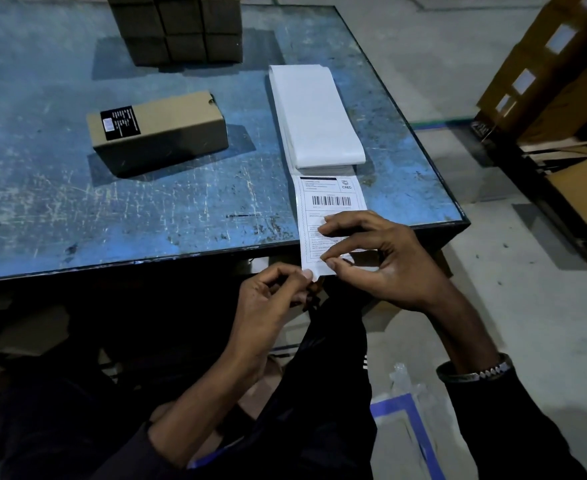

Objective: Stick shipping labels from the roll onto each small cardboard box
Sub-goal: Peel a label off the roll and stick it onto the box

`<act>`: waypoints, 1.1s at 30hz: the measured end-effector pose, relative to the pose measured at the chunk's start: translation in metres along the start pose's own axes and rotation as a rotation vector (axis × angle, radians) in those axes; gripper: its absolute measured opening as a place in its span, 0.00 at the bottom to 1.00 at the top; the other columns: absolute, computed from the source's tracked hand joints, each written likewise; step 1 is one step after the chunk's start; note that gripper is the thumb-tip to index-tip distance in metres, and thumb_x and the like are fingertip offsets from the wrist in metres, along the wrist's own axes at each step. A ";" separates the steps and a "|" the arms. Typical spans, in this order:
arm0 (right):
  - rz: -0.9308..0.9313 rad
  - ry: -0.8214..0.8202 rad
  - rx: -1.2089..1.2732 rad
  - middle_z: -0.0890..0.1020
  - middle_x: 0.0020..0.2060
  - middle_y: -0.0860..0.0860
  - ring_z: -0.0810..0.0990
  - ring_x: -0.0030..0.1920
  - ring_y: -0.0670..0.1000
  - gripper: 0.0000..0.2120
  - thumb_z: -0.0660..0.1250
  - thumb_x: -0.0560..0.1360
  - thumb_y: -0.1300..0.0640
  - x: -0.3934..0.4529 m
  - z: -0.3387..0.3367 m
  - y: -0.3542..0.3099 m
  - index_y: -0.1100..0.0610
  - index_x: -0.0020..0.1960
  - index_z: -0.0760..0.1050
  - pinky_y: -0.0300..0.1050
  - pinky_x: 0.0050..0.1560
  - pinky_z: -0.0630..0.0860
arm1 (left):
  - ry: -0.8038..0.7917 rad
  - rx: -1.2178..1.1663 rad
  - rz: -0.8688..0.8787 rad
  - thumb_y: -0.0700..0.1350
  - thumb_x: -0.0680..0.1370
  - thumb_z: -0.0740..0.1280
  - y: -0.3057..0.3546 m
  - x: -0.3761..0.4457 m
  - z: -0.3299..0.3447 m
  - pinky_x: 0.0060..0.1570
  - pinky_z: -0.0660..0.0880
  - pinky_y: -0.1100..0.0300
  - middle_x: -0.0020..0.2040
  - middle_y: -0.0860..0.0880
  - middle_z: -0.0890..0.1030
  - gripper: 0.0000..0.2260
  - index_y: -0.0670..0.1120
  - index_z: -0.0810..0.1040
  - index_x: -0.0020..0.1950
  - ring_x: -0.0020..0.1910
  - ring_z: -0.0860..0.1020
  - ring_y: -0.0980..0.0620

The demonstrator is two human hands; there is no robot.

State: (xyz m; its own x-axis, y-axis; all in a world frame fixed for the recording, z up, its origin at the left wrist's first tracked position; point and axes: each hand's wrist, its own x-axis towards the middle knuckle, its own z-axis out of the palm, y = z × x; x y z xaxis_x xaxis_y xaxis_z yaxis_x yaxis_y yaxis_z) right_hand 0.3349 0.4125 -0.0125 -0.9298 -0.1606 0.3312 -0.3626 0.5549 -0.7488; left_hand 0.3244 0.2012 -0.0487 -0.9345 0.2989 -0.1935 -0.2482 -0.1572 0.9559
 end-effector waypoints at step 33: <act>-0.093 0.100 -0.127 0.85 0.62 0.49 0.78 0.72 0.55 0.06 0.82 0.73 0.54 -0.006 0.017 0.005 0.53 0.48 0.89 0.68 0.65 0.74 | -0.001 -0.022 -0.031 0.36 0.80 0.72 0.011 0.012 -0.009 0.50 0.82 0.60 0.43 0.45 0.88 0.11 0.46 0.89 0.40 0.43 0.85 0.53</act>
State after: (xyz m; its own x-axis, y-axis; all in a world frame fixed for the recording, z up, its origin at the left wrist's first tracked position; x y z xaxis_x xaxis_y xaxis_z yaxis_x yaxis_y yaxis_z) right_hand 0.3376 0.4022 -0.0275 -0.8795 -0.1377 0.4556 -0.4298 0.6407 -0.6362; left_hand 0.3085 0.1948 -0.0419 -0.9260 0.3051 -0.2224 -0.2822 -0.1682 0.9445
